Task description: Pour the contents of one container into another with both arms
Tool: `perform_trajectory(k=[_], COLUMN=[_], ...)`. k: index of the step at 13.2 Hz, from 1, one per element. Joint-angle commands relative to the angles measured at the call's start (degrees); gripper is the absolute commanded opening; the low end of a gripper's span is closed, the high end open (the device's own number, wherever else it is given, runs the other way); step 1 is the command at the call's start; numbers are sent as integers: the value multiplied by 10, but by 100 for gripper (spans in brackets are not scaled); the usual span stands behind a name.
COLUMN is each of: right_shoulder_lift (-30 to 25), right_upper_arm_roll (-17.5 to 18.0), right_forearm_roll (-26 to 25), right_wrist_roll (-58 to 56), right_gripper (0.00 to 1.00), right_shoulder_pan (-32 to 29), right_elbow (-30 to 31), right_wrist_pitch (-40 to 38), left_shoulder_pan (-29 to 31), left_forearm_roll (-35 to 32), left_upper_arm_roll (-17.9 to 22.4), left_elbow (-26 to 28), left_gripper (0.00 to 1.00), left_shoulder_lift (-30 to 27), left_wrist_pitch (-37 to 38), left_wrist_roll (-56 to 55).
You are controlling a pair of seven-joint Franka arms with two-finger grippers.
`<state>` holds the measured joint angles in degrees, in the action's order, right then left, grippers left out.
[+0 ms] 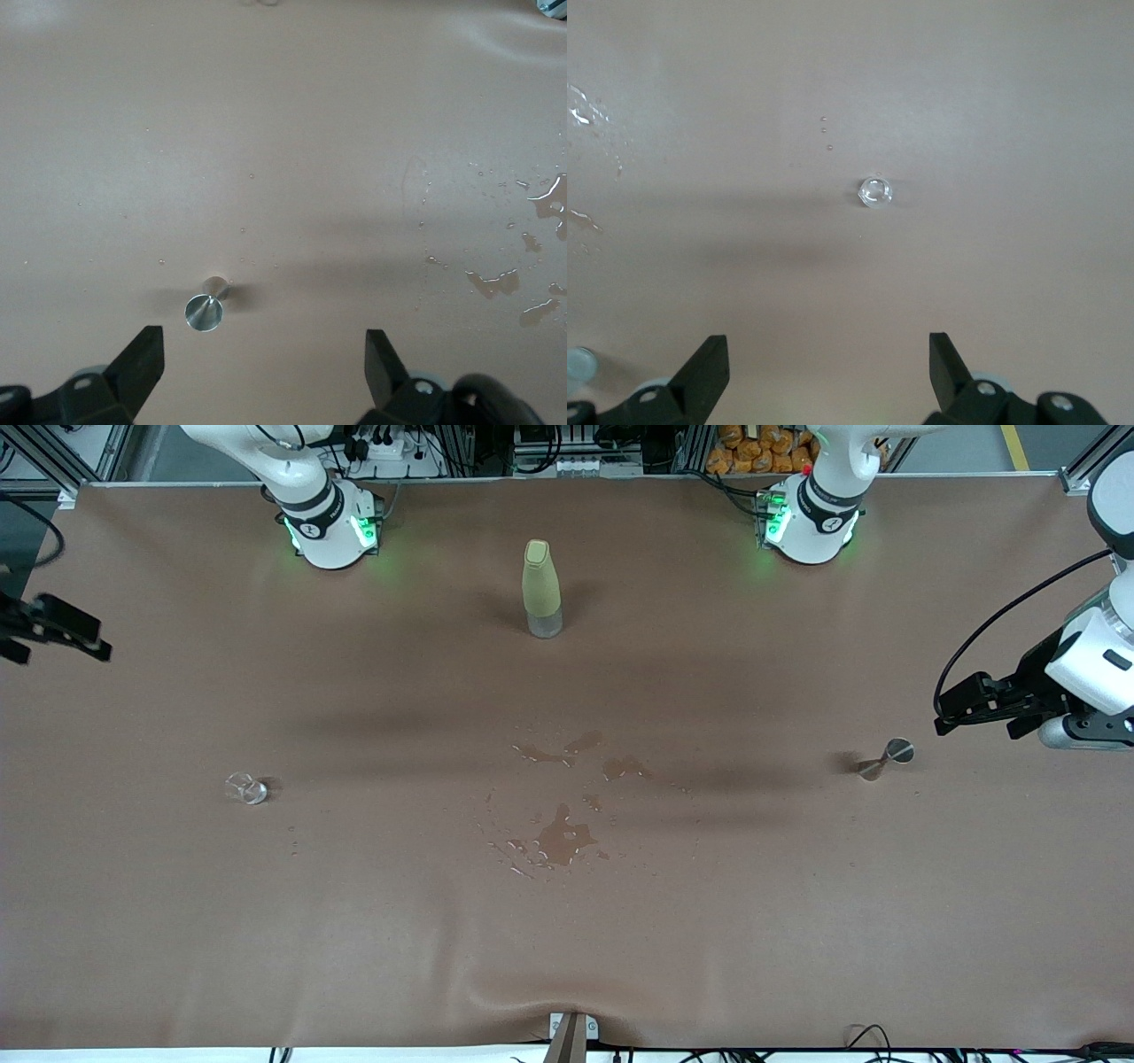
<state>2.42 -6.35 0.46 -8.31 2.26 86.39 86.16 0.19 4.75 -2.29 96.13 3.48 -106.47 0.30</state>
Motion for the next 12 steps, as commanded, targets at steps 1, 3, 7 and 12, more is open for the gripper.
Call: perform_trajectory(k=[1, 3, 7, 12], right_shoulder_lift=[4, 11, 41, 90], right_upper_arm_roll=[-5, -5, -7, -7], right_forearm_roll=[5, 5, 97, 255], right_wrist_roll=[-32, -60, -215, -509], right_gripper=[100, 100, 100, 100], right_shoulder_pan=[3, 0, -60, -162], right_elbow=[46, 69, 96, 167], right_wrist_pitch=[43, 75, 115, 186], left_shoulder_pan=[2, 2, 2, 2], left_forearm_roll=[3, 3, 3, 3], left_upper_arm_roll=[-2, -2, -2, -2], left_elbow=[-4, -4, -4, -5], left_gripper=[100, 100, 100, 100], left_shoulder_lift=[-1, -1, -1, -1], left_wrist_pitch=[7, 7, 7, 7], left_wrist_roll=[-7, -7, -7, -3])
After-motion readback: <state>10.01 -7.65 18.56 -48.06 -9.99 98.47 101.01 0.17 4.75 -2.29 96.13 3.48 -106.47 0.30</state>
